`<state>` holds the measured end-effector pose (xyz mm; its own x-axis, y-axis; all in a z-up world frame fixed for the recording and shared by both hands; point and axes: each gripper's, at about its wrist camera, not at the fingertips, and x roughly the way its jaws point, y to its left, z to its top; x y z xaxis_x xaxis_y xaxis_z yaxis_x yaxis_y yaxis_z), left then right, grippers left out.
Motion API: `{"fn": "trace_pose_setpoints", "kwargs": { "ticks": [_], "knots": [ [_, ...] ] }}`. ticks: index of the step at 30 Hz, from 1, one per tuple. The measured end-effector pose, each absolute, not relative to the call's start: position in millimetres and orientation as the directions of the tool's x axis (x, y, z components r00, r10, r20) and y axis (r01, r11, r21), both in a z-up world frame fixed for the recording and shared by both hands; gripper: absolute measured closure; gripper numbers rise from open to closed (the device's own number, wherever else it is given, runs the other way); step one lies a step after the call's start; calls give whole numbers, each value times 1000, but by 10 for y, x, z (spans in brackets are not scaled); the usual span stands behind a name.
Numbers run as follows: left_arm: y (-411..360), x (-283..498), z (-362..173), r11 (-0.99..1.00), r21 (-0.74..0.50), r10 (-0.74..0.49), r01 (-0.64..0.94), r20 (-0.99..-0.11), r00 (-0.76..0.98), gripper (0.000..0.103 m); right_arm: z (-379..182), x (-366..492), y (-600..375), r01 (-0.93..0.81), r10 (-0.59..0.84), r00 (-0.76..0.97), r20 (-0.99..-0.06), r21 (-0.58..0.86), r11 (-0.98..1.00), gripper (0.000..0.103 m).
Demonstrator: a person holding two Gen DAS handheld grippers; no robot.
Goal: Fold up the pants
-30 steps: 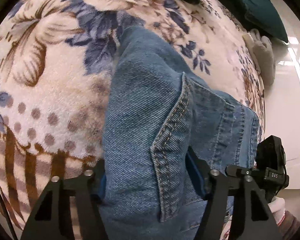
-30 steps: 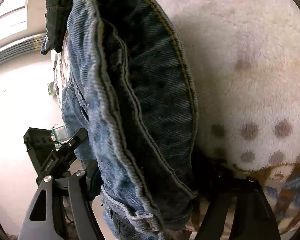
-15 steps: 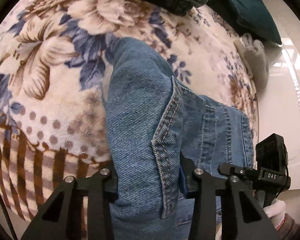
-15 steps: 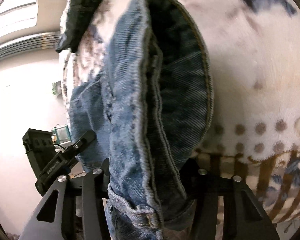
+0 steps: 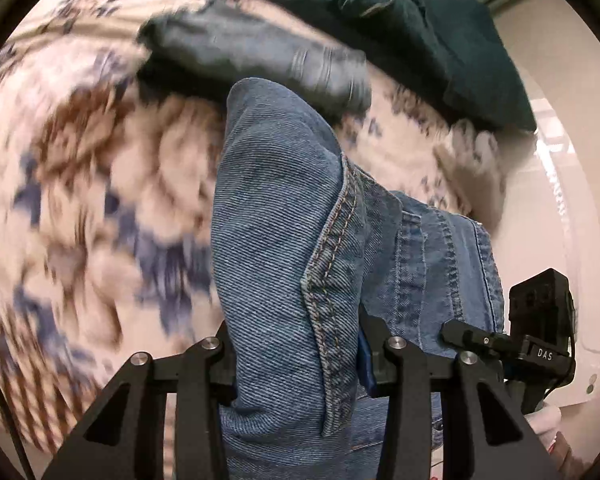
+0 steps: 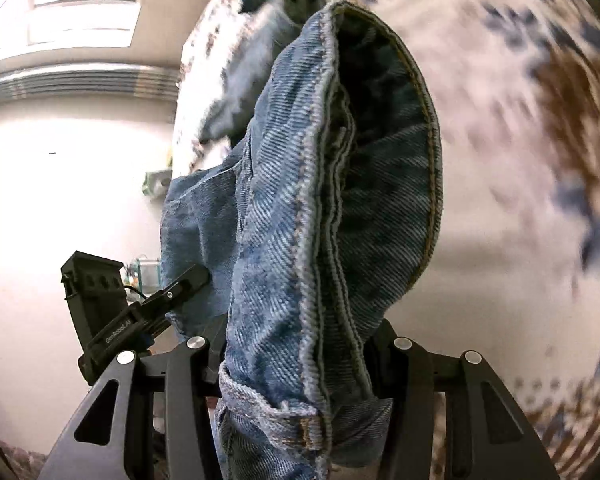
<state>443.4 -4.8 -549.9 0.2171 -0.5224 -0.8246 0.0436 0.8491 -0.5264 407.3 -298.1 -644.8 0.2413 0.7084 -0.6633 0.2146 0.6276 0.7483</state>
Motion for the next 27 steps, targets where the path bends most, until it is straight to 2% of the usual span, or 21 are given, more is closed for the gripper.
{"fn": "trace_pose_setpoints", "kwargs": {
  "ticks": [6, 13, 19, 27],
  "knots": [
    [210, 5565, -5193, 834, -543, -549, 99, -800, 239, 66, -6089, 5184, -2661, 198, 691, 333, -641, 765, 613, 52],
    [439, 6931, -5076, 851, -493, -525, 182, -802, 283, 65, -6140, 6610, -2319, 181, 694, 385, -608, 788, 589, 52],
    [490, 7777, -5418, 856, -480, -516, 192, -810, 278, 66, -6445, 7449, -2226, 211, 688, 385, -615, 785, 583, 52],
    [544, 8186, -6226, 858, -501, -514, 118, -846, 144, 65, -7032, 7926, -2168, 311, 666, 311, -677, 735, 602, 52]
  ]
}}
